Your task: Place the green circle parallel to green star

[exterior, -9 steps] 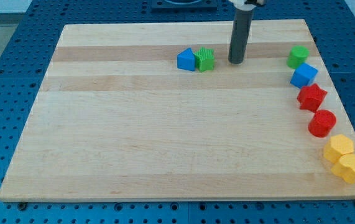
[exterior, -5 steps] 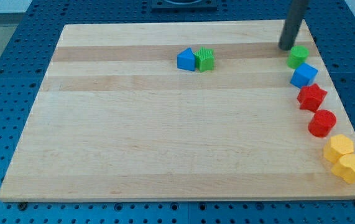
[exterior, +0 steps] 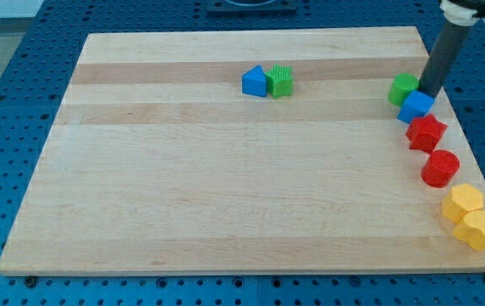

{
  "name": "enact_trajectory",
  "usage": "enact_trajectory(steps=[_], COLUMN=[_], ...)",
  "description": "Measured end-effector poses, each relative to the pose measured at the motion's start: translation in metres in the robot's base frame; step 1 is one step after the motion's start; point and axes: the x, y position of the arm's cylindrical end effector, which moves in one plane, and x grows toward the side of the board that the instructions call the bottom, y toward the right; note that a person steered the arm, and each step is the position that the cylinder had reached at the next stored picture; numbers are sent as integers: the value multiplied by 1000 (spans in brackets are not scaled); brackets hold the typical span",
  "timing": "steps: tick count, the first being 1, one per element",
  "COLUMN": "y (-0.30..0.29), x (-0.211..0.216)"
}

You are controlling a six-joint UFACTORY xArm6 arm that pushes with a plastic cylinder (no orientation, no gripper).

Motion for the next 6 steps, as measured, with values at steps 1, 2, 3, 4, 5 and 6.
enact_trajectory(steps=[1,2,3,4,5,6], y=[-3,-14,-35,-40,-40,-41], x=[5,3,1,-3,-12,-19])
